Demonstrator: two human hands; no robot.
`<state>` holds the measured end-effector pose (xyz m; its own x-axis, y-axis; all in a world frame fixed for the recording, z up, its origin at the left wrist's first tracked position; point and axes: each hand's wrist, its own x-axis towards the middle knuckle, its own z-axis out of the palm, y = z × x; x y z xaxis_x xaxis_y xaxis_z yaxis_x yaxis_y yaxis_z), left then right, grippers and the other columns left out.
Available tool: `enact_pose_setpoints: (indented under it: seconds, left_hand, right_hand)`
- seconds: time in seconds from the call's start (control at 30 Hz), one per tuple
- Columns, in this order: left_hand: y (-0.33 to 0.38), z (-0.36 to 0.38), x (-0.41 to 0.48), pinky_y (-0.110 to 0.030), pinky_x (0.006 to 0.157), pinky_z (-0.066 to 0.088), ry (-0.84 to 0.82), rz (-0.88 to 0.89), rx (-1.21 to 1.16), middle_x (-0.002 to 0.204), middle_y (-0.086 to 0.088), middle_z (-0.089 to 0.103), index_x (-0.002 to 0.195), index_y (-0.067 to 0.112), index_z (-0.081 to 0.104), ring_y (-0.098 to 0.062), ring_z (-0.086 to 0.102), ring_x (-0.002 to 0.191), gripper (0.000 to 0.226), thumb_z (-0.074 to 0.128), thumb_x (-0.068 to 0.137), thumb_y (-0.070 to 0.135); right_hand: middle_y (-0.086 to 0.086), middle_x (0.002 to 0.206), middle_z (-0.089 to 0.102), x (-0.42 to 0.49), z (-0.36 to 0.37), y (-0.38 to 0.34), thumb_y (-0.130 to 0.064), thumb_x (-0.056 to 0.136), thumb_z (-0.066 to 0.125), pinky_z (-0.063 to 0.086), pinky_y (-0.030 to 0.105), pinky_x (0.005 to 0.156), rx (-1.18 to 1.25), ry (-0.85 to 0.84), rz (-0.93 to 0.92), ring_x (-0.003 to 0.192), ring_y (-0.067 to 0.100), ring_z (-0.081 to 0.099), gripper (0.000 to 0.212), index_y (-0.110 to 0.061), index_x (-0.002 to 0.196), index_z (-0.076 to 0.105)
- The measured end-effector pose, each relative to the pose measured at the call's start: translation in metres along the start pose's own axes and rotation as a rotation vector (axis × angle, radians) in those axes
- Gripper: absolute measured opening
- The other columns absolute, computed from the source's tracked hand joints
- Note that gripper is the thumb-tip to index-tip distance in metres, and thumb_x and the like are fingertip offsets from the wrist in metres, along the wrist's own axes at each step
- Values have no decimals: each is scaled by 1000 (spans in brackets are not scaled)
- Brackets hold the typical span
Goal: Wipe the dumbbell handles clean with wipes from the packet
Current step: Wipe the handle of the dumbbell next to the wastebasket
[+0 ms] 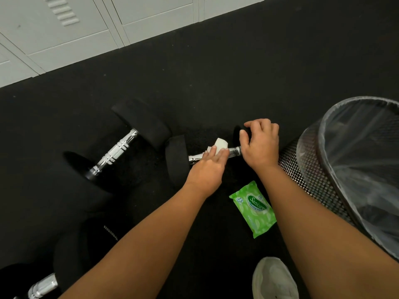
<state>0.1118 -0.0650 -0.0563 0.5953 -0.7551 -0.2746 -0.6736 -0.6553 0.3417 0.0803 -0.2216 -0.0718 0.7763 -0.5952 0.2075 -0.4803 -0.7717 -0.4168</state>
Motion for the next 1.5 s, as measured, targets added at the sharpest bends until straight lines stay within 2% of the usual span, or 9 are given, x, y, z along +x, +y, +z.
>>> enact_pose_setpoints:
  seconds: [0.1, 0.3, 0.4, 0.5, 0.67, 0.87, 1.03, 1.23, 1.5]
  left_hand:
    - [-2, 2, 7, -35, 115, 17, 10, -7, -13, 158, -12, 14, 150, 9, 6, -28, 12, 145, 69, 41, 92, -4]
    - [-5, 15, 29, -46, 119, 9, -64, -158, 18, 158, -12, 12, 150, 7, 10, -36, 4, 145, 67, 45, 93, 5]
    - [-3, 14, 29, -46, 119, 7, -54, -153, -15, 157, -13, 17, 149, 6, 16, -35, 8, 145, 65, 45, 92, 5]
    - [4, 12, 31, -45, 118, 6, -34, -62, -6, 156, -14, 20, 148, 5, 20, -33, 10, 145, 63, 44, 90, 3]
    - [7, 18, 19, -45, 119, 3, -43, 15, 168, 158, -17, 5, 149, 4, 8, -35, 1, 145, 58, 31, 97, 6]
    - [3, 20, 14, -50, 117, 2, -32, -112, 257, 156, -24, -1, 147, -3, 1, -42, -6, 143, 55, 26, 99, 5]
    - [6, 34, -1, -51, 118, 0, -38, -97, 289, 154, -27, -13, 145, -5, -9, -43, -13, 142, 55, 19, 101, 14]
    - [-1, 25, 3, -51, 115, -2, -41, -127, 340, 154, -27, -12, 145, -6, -9, -44, -12, 141, 53, 15, 101, 14]
    - [-11, 33, -1, -50, 115, -5, -63, 86, 415, 154, -23, -18, 146, 0, -11, -42, -15, 141, 54, 16, 102, 18]
  right_hand:
    - [7, 107, 56, -1, 2, 1, -33, 87, 54, 46, 38, 81, -6, 12, 10, 101, 29, 47, 29, -13, 106, 62]
    - [6, 108, 55, -1, 4, 4, -35, 85, 54, 47, 37, 81, 13, 20, 12, 101, 28, 46, 30, -14, 106, 62]
    - [6, 109, 55, -1, 4, 3, -35, 85, 54, 47, 36, 81, -12, 10, 18, 103, 28, 45, 31, -15, 107, 61]
    - [7, 109, 55, -1, 4, 2, -34, 84, 55, 47, 38, 79, -16, 11, 19, 102, 29, 46, 30, -15, 107, 61]
    - [6, 109, 54, -1, 4, 2, -35, 84, 54, 49, 39, 78, -5, 11, 28, 103, 28, 45, 30, -16, 106, 60]
    - [6, 108, 55, -1, 5, 3, -35, 83, 54, 49, 40, 77, -6, 30, 24, 101, 29, 46, 30, -16, 105, 61]
    - [5, 109, 55, -1, 4, 2, -36, 83, 55, 49, 40, 78, -14, 16, 30, 102, 28, 46, 30, -16, 106, 61]
    - [5, 109, 54, -2, 3, 0, -37, 84, 54, 49, 40, 78, -23, 1, 43, 103, 27, 46, 31, -17, 106, 60]
    - [3, 107, 56, -1, 4, 2, -42, 87, 46, 49, 39, 76, 27, 20, 39, 102, 24, 47, 34, -18, 104, 63]
